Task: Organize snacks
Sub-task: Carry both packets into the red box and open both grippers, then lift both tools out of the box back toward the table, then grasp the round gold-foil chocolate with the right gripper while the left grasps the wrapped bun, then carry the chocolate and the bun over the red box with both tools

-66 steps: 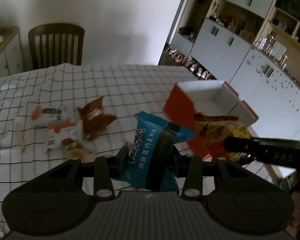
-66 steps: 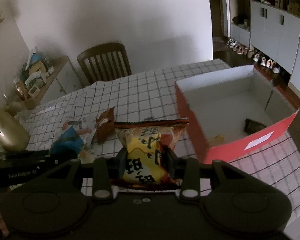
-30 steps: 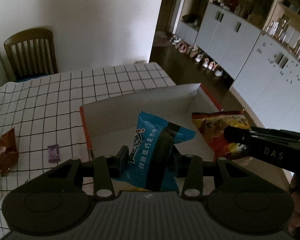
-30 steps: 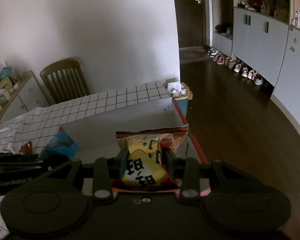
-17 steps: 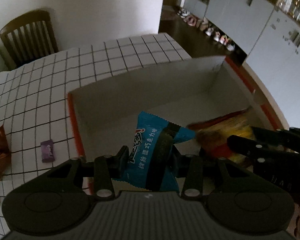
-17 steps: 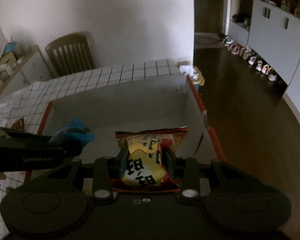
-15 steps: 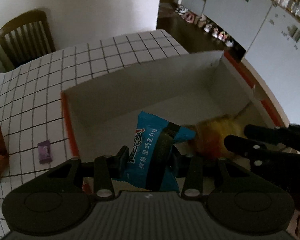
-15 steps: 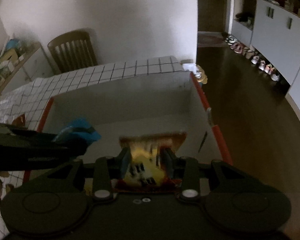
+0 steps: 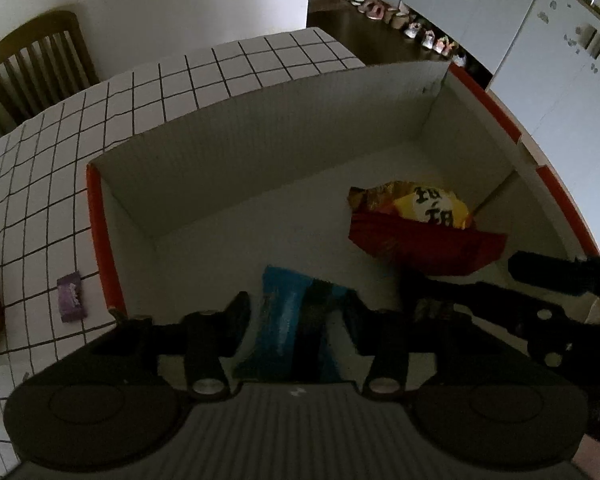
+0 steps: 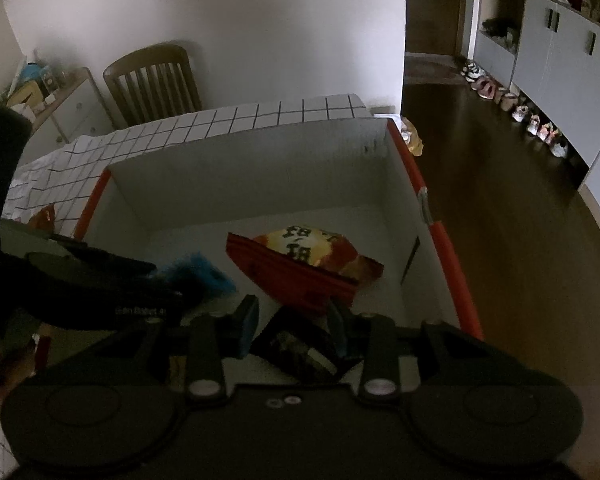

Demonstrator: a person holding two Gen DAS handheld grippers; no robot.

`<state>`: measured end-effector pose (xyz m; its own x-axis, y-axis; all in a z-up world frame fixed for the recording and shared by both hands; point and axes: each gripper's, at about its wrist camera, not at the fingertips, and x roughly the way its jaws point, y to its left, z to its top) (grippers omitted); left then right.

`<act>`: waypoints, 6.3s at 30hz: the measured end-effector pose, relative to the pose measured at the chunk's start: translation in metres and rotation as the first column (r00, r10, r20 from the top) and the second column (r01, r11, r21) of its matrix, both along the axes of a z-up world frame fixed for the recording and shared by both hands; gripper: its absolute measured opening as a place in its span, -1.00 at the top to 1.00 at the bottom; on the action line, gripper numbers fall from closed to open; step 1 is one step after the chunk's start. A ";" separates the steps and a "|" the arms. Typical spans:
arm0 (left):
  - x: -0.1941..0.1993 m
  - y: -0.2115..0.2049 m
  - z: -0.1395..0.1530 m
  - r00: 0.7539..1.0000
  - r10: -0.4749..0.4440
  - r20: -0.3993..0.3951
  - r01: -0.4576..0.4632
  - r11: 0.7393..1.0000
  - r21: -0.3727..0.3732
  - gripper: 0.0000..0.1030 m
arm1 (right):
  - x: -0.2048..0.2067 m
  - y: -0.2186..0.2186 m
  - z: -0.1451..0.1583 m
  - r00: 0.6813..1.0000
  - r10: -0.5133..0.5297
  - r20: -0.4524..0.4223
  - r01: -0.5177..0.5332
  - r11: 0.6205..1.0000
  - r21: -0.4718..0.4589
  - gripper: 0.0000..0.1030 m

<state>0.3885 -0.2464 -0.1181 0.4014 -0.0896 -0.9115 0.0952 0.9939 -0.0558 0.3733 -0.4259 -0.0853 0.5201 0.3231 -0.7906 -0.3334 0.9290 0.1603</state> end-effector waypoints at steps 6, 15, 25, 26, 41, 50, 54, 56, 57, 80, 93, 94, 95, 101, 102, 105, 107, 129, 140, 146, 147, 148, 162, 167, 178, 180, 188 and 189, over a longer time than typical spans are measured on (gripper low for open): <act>-0.012 0.000 0.017 0.998 -0.021 0.052 0.022 1.000 -0.009 -0.24 | -0.008 -0.005 0.005 1.000 -0.004 0.001 0.004 1.000 0.010 0.22; -0.043 0.011 0.048 0.991 -0.018 0.130 0.024 0.999 -0.043 -0.24 | -0.028 -0.009 0.025 0.999 0.010 0.036 -0.011 1.000 0.025 0.03; -0.084 0.029 0.082 0.975 -0.021 0.220 0.040 0.996 -0.079 -0.24 | -0.054 0.002 0.052 0.994 0.040 0.100 -0.044 0.998 0.037 -0.16; -0.088 0.031 0.086 0.973 -0.023 0.230 0.043 0.996 -0.082 -0.24 | -0.057 0.003 0.055 0.993 0.043 0.107 -0.047 0.998 0.039 -0.19; -0.148 0.080 0.117 0.945 -0.011 0.327 0.056 0.990 -0.129 -0.34 | -0.095 0.032 0.081 0.981 0.062 0.183 -0.080 0.992 0.093 -0.49; -0.180 0.130 0.124 0.932 -0.005 0.362 0.056 0.990 -0.132 -0.57 | -0.124 0.069 0.090 0.971 0.074 0.226 -0.104 0.987 0.123 -0.73; -0.193 0.154 0.124 0.929 -0.004 0.369 0.057 0.989 -0.135 -0.58 | -0.137 0.089 0.093 0.967 0.066 0.246 -0.100 0.986 0.131 -0.93; -0.198 0.168 0.122 0.931 0.000 0.366 0.060 0.987 -0.151 -0.58 | -0.145 0.100 0.093 0.961 0.060 0.270 -0.098 0.987 0.128 -0.94; -0.201 0.176 0.121 0.931 0.005 0.364 0.058 0.985 -0.162 -0.60 | -0.148 0.105 0.093 0.959 0.065 0.275 -0.102 0.987 0.125 -0.95; -0.226 0.320 0.074 0.910 0.119 0.397 -0.067 0.987 -0.144 -1.00 | -0.185 0.227 0.047 0.972 0.028 0.233 -0.046 0.996 0.073 -0.93; -0.204 0.355 -0.002 0.936 0.241 0.257 -0.208 0.967 -0.149 -1.00 | -0.181 0.284 -0.012 0.983 0.123 0.134 -0.120 0.992 -0.031 -0.69; -0.200 0.357 -0.006 0.937 0.250 0.245 -0.218 0.964 -0.151 -1.00 | -0.180 0.288 -0.016 0.984 0.129 0.125 -0.126 0.991 -0.037 -0.69; -0.196 0.357 -0.009 0.936 0.258 0.238 -0.229 0.963 -0.143 -1.00 | -0.178 0.290 -0.020 0.984 0.134 0.115 -0.129 0.991 -0.043 -0.67; -0.173 0.361 -0.027 0.937 0.286 0.201 -0.261 0.955 -0.142 -0.98 | -0.166 0.302 -0.040 0.988 0.140 0.062 -0.136 0.989 -0.058 -0.53; -0.169 0.361 -0.031 0.938 0.285 0.199 -0.260 0.955 -0.143 -0.98 | -0.164 0.303 -0.043 0.989 0.139 0.054 -0.136 0.989 -0.062 -0.50; -0.159 0.359 -0.039 0.945 0.262 0.196 -0.240 0.962 -0.131 -0.91 | -0.161 0.306 -0.051 0.990 0.140 0.035 -0.138 0.988 -0.068 -0.39; -0.154 0.356 -0.045 0.953 0.240 0.186 -0.219 0.968 -0.123 -0.80 | -0.160 0.307 -0.055 0.989 0.143 0.026 -0.141 0.988 -0.070 -0.32; -0.145 0.350 -0.052 0.967 0.201 0.153 -0.187 0.977 -0.100 -0.11 | -0.154 0.308 -0.065 0.990 0.143 0.013 -0.142 0.986 -0.087 0.34; -0.171 0.340 -0.028 0.972 0.183 0.148 -0.164 0.978 -0.130 -0.10 | -0.168 0.292 -0.039 0.994 0.108 0.030 -0.106 0.993 -0.054 0.34; -0.188 0.330 -0.008 0.975 0.160 0.152 -0.138 0.979 -0.148 -0.10 | -0.179 0.279 -0.019 0.994 0.096 0.051 -0.095 0.995 -0.035 0.34; -0.190 0.329 -0.005 0.976 0.157 0.153 -0.134 0.979 -0.151 -0.10 | -0.180 0.278 -0.015 0.994 0.095 0.057 -0.094 0.995 -0.033 0.34; -0.193 0.327 -0.002 0.976 0.154 0.155 -0.129 0.979 -0.157 -0.10 | -0.182 0.275 -0.011 0.993 0.095 0.064 -0.093 0.995 -0.028 0.34; -0.214 0.274 0.059 0.965 0.064 0.255 -0.014 0.981 -0.193 -0.10 | -0.191 0.230 0.045 0.981 0.081 0.178 -0.084 0.996 0.009 0.34; -0.216 0.248 0.080 0.957 0.038 0.286 0.022 0.978 -0.206 -0.10 | -0.189 0.207 0.065 0.975 0.075 0.211 -0.082 0.996 0.023 0.34; -0.207 0.181 0.105 0.946 0.004 0.325 0.071 0.973 -0.218 -0.11 | -0.177 0.154 0.083 0.966 0.070 0.250 -0.083 0.996 0.042 0.34; -0.204 0.170 0.107 0.944 0.001 0.329 0.075 0.973 -0.218 -0.11 | -0.174 0.143 0.084 0.965 0.069 0.254 -0.082 0.996 0.041 0.34; -0.185 0.129 0.114 0.944 0.021 0.329 0.057 0.972 -0.227 -0.11 | -0.156 0.094 0.084 0.963 0.061 0.264 -0.075 0.996 0.043 0.34; -0.181 0.122 0.114 0.944 0.022 0.328 0.057 0.972 -0.228 -0.11 | -0.153 0.088 0.083 0.962 0.061 0.265 -0.074 0.996 0.042 0.34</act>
